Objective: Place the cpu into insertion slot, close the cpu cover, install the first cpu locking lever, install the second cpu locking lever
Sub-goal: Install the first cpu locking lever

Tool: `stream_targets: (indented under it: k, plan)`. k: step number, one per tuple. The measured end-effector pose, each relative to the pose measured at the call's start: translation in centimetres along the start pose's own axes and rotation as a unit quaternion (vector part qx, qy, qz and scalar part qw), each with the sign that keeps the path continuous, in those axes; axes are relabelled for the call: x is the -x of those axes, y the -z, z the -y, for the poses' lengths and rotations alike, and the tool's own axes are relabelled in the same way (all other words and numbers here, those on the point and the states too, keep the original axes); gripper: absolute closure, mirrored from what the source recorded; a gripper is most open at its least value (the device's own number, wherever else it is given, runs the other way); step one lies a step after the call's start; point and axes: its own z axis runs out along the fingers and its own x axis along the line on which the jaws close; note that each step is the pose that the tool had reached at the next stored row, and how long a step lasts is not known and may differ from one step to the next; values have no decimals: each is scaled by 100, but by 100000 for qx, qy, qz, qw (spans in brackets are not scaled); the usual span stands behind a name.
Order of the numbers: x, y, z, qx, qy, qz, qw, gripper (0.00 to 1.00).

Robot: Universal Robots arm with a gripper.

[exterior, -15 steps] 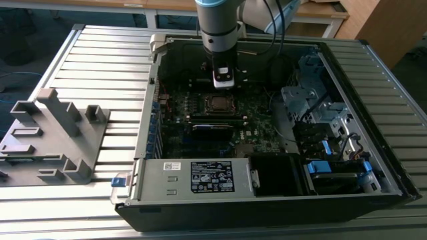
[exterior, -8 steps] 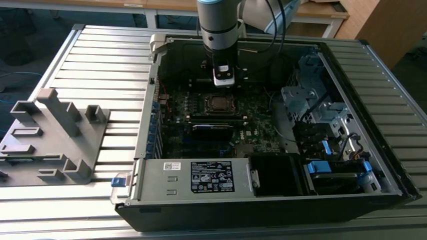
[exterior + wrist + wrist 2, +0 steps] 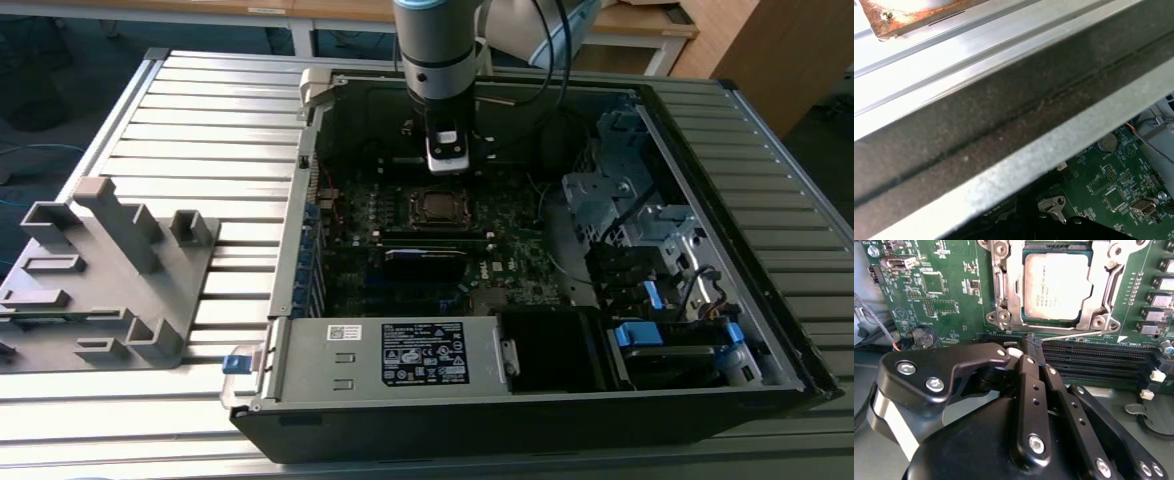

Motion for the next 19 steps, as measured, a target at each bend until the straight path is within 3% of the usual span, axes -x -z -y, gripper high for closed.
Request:
stream_targets:
  k: [4,7,19]
  plan:
    - [0,-1,0,653,-141,-368,99997,89]
    - [-3,-3,2,928,-205,-515,99994,89]
    - [-4,-23,11,1004,-201,-482,99994,89]
